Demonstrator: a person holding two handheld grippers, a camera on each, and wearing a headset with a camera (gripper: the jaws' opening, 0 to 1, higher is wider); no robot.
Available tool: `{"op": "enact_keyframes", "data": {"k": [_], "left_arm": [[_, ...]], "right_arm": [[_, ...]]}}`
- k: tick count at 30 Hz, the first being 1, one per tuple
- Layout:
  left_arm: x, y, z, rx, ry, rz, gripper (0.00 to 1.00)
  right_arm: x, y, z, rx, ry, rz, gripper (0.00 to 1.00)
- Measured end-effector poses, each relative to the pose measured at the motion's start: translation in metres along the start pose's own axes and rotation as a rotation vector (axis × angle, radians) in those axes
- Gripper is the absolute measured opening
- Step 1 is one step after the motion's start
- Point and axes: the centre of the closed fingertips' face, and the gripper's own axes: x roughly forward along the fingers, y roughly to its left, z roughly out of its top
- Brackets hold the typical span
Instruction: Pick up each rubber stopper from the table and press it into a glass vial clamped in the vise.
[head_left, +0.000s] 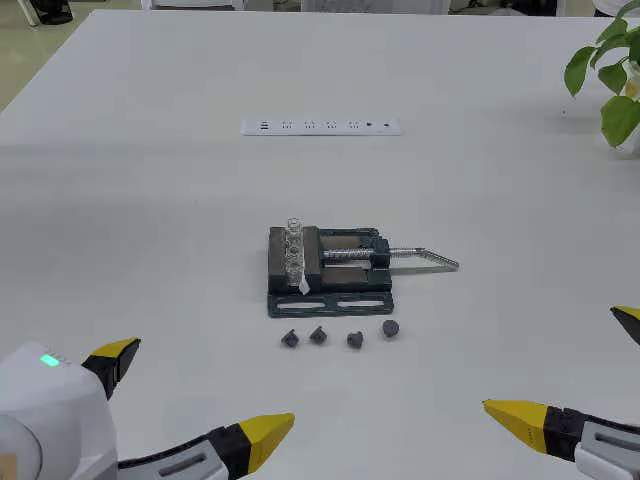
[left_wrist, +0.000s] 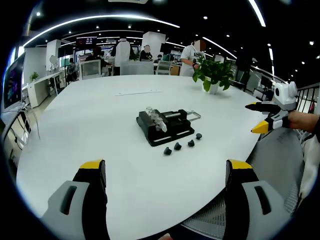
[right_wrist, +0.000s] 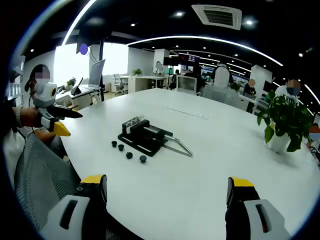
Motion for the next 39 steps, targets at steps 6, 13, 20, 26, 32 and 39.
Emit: {"op": "enact_keyframes", "data": {"k": [6, 13, 20, 26, 32, 39], "left_arm": [[-0.001, 0.000, -0.001, 0.002, 0.007, -0.001, 0.99], [-0.001, 0.000, -0.005, 0.002, 0.019, -0.001, 0.99], [-0.001, -0.001, -0.003, 0.002, 0.016, -0.001, 0.99], [0.001, -0.002, -0.004, 0.007, 0.021, -0.007, 0.99], [0.002, 0.000, -0.002, 0.013, 0.023, -0.013, 0.99], [0.005, -0.001, 0.000, 0.032, 0.032, -0.024, 0.99]], "right_arm": [[0.002, 0.004, -0.001, -0.008, 0.010, 0.014, 0.99], [0.003, 0.009, -0.003, -0.009, 0.022, 0.029, 0.99], [0.004, 0.011, -0.006, -0.012, 0.030, 0.044, 0.99], [0.004, 0.011, -0.007, -0.018, 0.039, 0.049, 0.99], [0.006, 0.013, -0.008, -0.033, 0.052, 0.064, 0.99], [0.011, 0.012, -0.004, -0.050, 0.062, 0.085, 0.99]]}}
